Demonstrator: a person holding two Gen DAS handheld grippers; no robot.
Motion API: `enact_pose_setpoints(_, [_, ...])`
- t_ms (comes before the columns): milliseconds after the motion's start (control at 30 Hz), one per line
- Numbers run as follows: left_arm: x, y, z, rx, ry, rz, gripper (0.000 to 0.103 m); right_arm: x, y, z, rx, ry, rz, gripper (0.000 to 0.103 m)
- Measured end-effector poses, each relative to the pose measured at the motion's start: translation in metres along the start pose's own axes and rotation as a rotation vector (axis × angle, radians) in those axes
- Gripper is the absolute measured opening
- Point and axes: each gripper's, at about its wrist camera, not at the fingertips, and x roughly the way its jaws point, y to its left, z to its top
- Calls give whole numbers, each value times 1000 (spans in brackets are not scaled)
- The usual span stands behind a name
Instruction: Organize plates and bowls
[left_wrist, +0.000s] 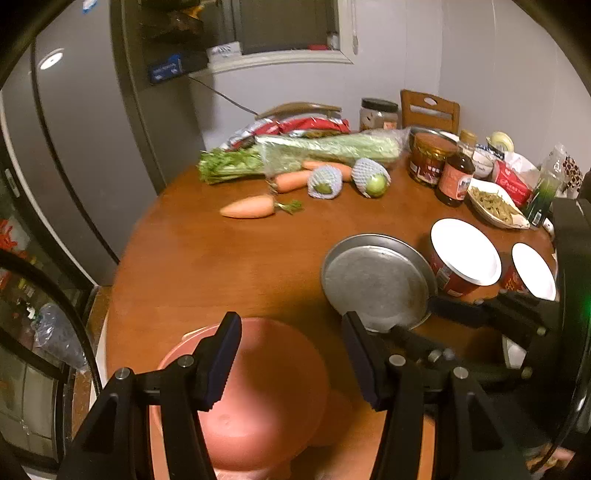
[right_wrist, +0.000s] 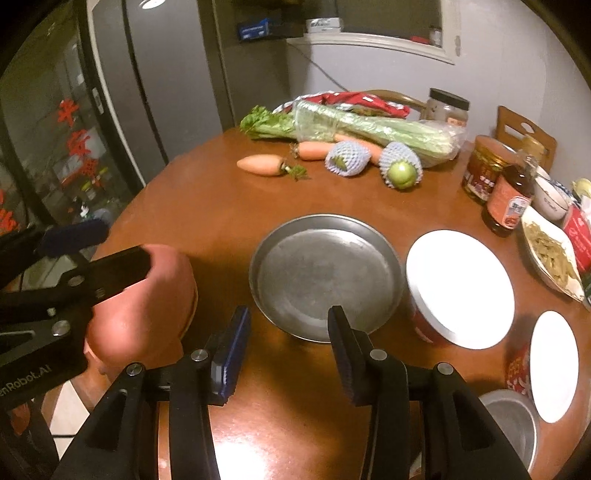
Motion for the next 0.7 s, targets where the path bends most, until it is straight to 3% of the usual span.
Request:
enact_pose_setpoints(167, [24, 0, 12, -10, 41, 7, 56, 20, 5, 0, -48, 22, 22, 44])
enact_pose_setpoints(400, [45, 0, 14, 1, 82, -2, 56, 43, 10, 4, -110, 48, 27, 34])
enact_pose_setpoints(700, [37, -10, 3, 28, 84, -35, 56, 41, 12, -12, -140, 88, 80, 29])
